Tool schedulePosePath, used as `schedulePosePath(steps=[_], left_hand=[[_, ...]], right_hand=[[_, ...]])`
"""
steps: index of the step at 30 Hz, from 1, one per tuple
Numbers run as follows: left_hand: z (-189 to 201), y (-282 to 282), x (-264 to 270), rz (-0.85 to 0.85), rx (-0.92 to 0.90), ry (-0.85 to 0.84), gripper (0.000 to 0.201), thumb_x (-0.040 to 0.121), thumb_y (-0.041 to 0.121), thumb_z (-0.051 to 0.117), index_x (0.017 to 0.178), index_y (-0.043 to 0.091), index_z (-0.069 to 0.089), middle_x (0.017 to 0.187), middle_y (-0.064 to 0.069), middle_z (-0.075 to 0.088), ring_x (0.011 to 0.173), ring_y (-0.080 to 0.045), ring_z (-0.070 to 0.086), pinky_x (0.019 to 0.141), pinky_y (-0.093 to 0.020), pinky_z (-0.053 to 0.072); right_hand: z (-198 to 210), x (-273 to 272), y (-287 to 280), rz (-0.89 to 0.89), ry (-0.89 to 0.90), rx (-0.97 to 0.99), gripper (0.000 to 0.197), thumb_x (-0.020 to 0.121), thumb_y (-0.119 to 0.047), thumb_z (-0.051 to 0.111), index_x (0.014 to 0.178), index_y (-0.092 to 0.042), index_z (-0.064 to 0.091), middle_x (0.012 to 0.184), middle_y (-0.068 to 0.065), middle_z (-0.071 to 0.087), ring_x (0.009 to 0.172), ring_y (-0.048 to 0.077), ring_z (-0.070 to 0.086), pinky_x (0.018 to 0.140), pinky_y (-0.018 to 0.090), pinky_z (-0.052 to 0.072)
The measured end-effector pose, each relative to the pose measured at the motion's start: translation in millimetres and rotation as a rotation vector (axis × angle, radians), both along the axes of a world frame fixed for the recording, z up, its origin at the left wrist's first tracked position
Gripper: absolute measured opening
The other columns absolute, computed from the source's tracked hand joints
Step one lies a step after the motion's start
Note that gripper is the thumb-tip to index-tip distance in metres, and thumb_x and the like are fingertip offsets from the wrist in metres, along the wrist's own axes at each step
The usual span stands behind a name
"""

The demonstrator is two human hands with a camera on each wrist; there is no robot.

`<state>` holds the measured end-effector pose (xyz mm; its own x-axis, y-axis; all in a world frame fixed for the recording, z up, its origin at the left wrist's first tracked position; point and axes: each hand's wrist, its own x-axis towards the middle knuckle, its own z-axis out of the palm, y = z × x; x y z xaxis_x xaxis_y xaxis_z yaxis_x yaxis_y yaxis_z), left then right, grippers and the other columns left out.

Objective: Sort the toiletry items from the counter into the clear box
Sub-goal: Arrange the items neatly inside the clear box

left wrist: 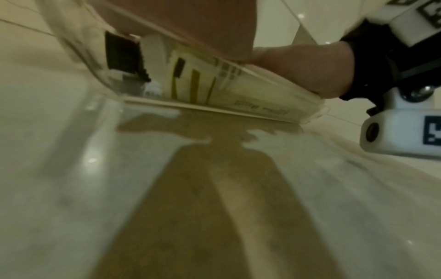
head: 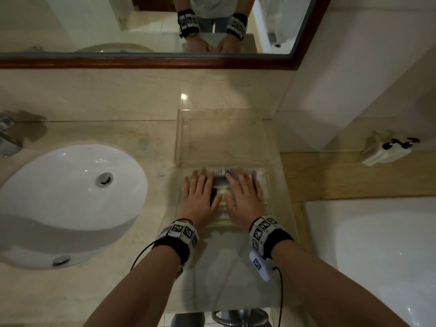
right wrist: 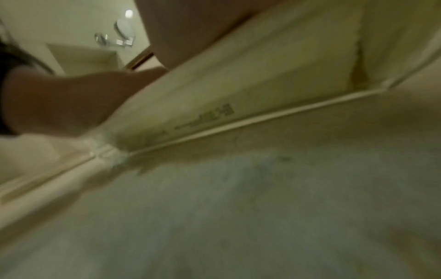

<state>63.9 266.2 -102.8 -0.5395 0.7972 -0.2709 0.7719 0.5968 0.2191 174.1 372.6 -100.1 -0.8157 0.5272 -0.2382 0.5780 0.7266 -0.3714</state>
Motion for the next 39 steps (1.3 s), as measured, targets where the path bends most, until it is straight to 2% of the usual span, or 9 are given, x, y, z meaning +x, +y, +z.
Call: schedulePosePath(steps=[3,8,15,17,19,22,26,30,39], left_hand=[[6.2,-10.2,-1.3,0.093,0.074,-0.038,0.091,0.077,0.068,-0.008,0.152,0.016,-0.001,0.160,-0.005,-0.009,0.148,-0.024,-0.012,0.120,-0.041,-0.009],[17.3,-23.5,-5.3,0.224,0.088,-0.131,0.054,0.099,0.045,0.024,0.150,0.029,0.015,0.161,-0.003,0.000,0.149,-0.023,0.000,0.122,-0.040,0.009],[7.4,-25.3,-8.9,0.092,0.016,-0.080,0.046,0.099,0.047,0.020,0.145,0.046,0.017,0.160,-0.001,0.008,0.148,-0.024,0.007,0.122,-0.041,0.007],[5.9,-28.7,-10.6,0.091,0.030,-0.077,0.046,0.099,0.046,0.019,0.145,0.044,0.020,0.160,-0.001,0.009,0.148,-0.023,0.007,0.122,-0.041,0.007],[11.3,-33.4,-11.8,0.104,0.092,-0.028,0.047,0.096,0.044,0.021,0.138,0.035,0.040,0.155,-0.004,0.027,0.144,-0.025,0.024,0.118,-0.042,0.018],[14.4,-45.0,-14.4,0.154,0.217,0.134,0.036,0.084,0.035,0.038,0.102,0.020,0.065,0.123,-0.007,0.061,0.112,-0.031,0.057,0.097,-0.042,0.044],[13.7,-56.3,-16.7,0.218,0.157,0.157,0.017,0.076,0.025,0.066,0.091,0.015,0.067,0.109,-0.007,0.064,0.102,-0.030,0.056,0.085,-0.040,0.049],[13.6,-57.4,-17.7,0.236,0.137,0.163,0.023,0.077,0.028,0.068,0.094,0.013,0.068,0.113,-0.008,0.062,0.107,-0.031,0.056,0.088,-0.041,0.048],[7.4,-64.5,-28.2,0.122,0.201,0.125,0.029,0.066,0.031,0.082,0.089,0.021,0.070,0.117,-0.013,0.063,0.105,-0.036,0.059,0.084,-0.044,0.053]], right_hand=[[8.4,8.2,9.0,-0.160,0.105,0.002,0.055,0.097,-0.039,0.028,0.148,-0.030,0.009,0.159,-0.003,-0.005,0.147,0.019,-0.006,0.117,0.042,-0.007],[7.5,25.4,17.7,-0.257,0.055,-0.006,0.054,0.097,-0.030,0.030,0.148,-0.024,0.015,0.157,0.002,0.014,0.145,0.019,0.012,0.118,0.040,0.002],[9.1,27.6,14.9,-0.244,0.062,0.015,0.053,0.096,-0.028,0.031,0.148,-0.025,0.017,0.156,0.001,0.018,0.144,0.019,0.014,0.117,0.042,0.004],[14.6,22.8,13.4,-0.223,0.067,0.037,0.049,0.096,-0.027,0.035,0.144,-0.022,0.026,0.156,0.001,0.017,0.144,0.020,0.016,0.118,0.043,0.002],[22.3,14.8,9.8,-0.170,0.104,0.043,0.042,0.094,-0.025,0.040,0.136,-0.020,0.038,0.153,0.003,0.022,0.141,0.020,0.020,0.117,0.043,0.003],[27.9,1.7,-1.8,-0.053,0.173,0.064,0.028,0.093,-0.024,0.044,0.118,-0.018,0.056,0.140,0.003,0.040,0.134,0.020,0.032,0.116,0.041,0.010],[24.9,-12.0,-18.1,0.019,0.113,0.118,0.028,0.091,-0.033,0.046,0.104,-0.018,0.065,0.122,0.001,0.049,0.119,0.021,0.038,0.105,0.039,0.022],[20.3,-19.4,-28.0,0.052,0.069,0.102,0.030,0.090,-0.040,0.047,0.102,-0.021,0.066,0.113,0.001,0.049,0.110,0.022,0.039,0.094,0.038,0.028],[17.9,-20.3,-30.0,-0.020,0.077,0.078,0.026,0.090,-0.039,0.050,0.100,-0.019,0.064,0.114,0.000,0.048,0.113,0.021,0.038,0.096,0.036,0.028]])
